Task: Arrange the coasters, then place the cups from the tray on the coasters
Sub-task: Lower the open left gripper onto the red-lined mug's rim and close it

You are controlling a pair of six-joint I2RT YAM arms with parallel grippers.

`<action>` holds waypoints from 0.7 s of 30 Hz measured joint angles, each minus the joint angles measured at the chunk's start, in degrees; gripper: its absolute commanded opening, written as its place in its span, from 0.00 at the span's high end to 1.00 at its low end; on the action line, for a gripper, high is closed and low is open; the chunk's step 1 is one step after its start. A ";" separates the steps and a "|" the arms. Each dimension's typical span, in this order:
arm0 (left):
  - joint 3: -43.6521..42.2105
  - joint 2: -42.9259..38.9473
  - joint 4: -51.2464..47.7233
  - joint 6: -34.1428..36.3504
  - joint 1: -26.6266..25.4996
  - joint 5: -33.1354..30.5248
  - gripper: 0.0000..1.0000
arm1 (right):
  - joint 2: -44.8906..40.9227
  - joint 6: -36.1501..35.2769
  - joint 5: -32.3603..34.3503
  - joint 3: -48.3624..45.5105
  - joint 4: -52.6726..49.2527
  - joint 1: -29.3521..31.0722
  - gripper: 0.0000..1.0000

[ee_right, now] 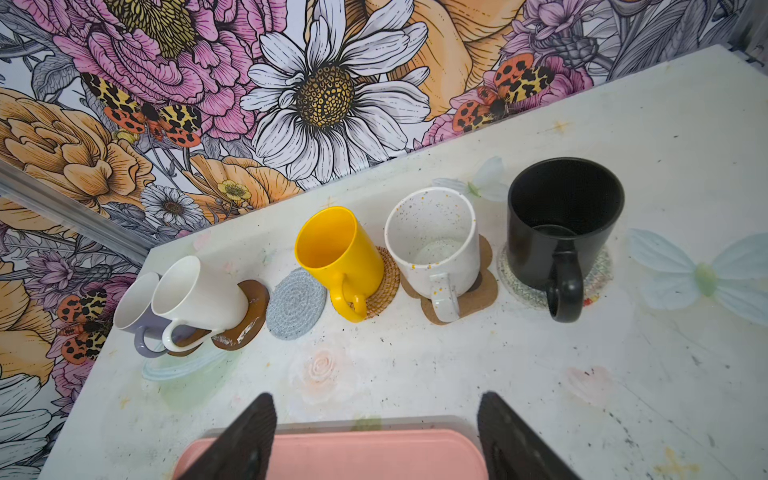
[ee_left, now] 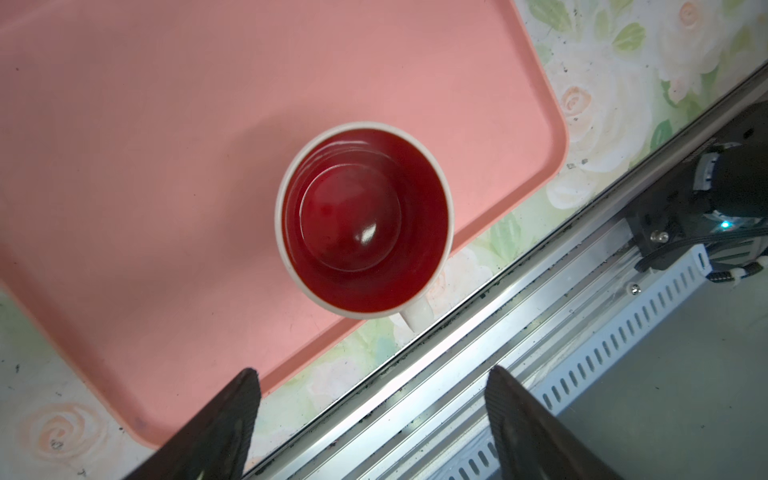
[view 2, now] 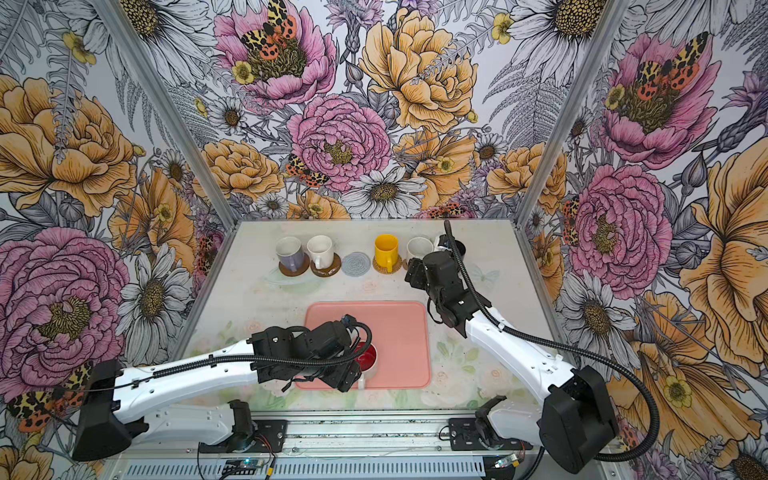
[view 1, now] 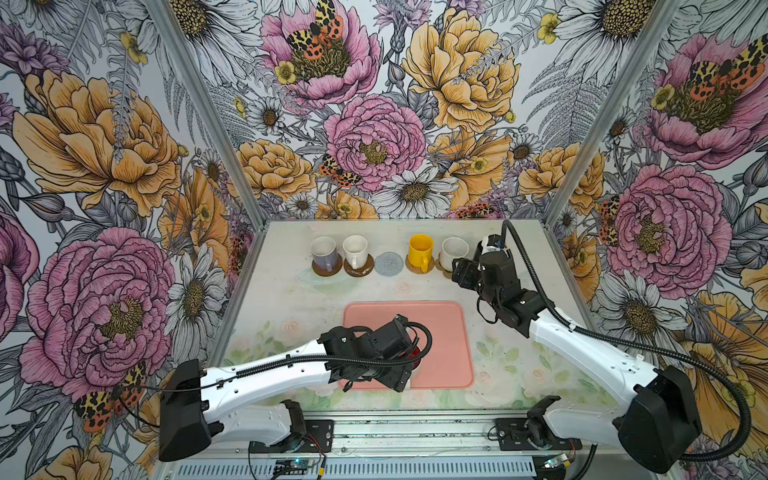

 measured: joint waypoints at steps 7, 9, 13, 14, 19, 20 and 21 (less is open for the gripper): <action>-0.92 5.20 2.67 -3.30 -1.05 1.33 0.13 | 0.00 0.00 0.02 0.00 0.02 0.00 0.22; -0.92 6.40 3.30 -3.87 -1.05 1.36 0.13 | 0.00 0.00 0.02 0.00 0.02 0.00 0.22; -0.92 7.82 4.15 -4.90 -1.16 1.38 0.14 | 0.00 0.00 0.02 0.00 0.02 0.00 0.22; -0.92 8.15 4.46 -5.09 -1.16 1.38 0.14 | 0.00 0.00 0.02 0.00 0.02 0.00 0.22; -0.92 10.14 5.62 -6.34 -1.16 1.38 0.19 | 0.11 0.00 0.02 0.00 0.04 0.00 0.22; -0.92 10.56 5.84 -6.51 -1.16 1.38 0.21 | 0.20 0.00 0.02 0.00 0.04 0.00 0.22; -0.92 10.93 6.08 -6.80 -1.16 1.36 0.24 | 0.24 0.00 0.02 0.00 0.02 -0.02 0.22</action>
